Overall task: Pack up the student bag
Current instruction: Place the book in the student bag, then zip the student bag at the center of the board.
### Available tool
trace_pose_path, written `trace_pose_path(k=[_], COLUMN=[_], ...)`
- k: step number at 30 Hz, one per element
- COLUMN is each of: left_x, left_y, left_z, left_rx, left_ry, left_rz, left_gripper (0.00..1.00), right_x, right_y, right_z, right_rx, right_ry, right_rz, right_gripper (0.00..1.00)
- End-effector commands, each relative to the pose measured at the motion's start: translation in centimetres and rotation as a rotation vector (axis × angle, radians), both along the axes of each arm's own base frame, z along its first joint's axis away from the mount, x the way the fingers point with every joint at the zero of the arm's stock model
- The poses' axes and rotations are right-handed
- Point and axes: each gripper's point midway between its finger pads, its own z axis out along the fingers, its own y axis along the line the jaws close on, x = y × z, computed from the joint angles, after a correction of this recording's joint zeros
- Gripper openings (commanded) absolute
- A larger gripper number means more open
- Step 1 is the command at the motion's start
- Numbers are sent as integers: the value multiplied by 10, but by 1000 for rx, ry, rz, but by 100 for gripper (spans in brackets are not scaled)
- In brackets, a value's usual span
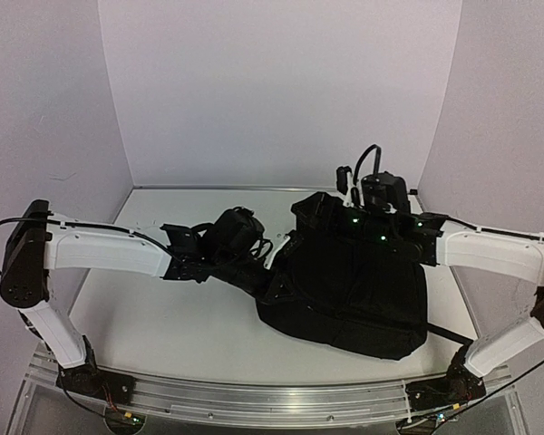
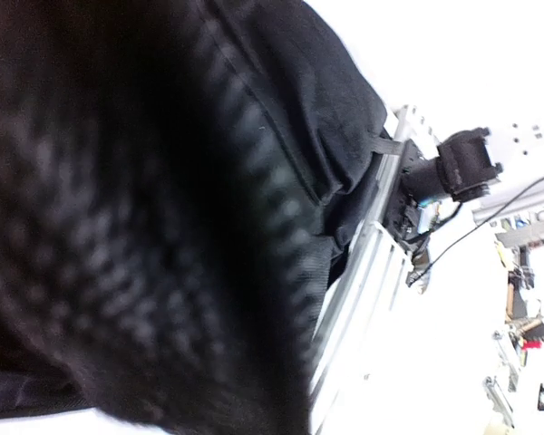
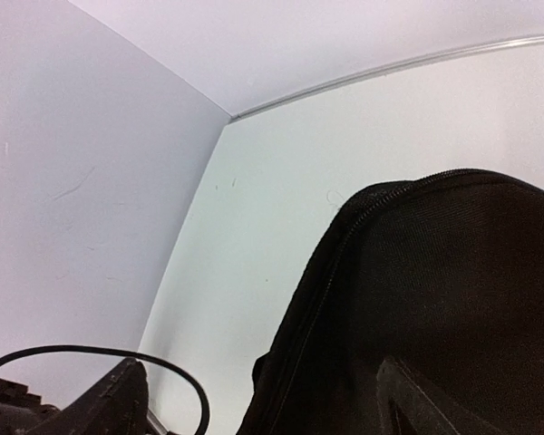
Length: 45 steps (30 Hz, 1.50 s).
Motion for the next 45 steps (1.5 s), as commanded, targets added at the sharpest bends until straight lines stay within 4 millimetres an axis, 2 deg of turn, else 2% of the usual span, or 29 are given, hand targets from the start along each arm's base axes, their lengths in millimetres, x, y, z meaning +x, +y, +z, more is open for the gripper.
trace_pose_path(k=[1,6,12,16,22,28,31,36,45], left_x=[18,24,41,51,63,68,69,71,75], left_y=[14,31,54,67,84,86,84,81,82], left_z=[40,38,45,57,63,65,64,63,64], left_rx=[-55,-3,15,-3,-18,-15,-14,-16,-15], left_ry=[-96,-121,-126,-138,-114,-119,-114,-114,-124], left_rz=[103,154,213,234,236,216,206,197,213], left_gripper=[0,0,0,0,0,0,0,0,0], right_x=[-24,-49,-68,-85,-106,-108,-101,-96,-97], right_y=[-22,-31,-30,-15,13,43,57,68,88], right_z=[32,28,8,-2,-25,-37,-46,-67,-93], right_rx=[-29,-86,-188,-227,-372,-492,-556,-624,-710], right_ry=[-139,-178,-174,-175,-196,-253,-275,-277,-297], right_rz=[40,134,214,290,337,307,274,287,344], right_gripper=[91,95,91,87,76,71,67,63,45])
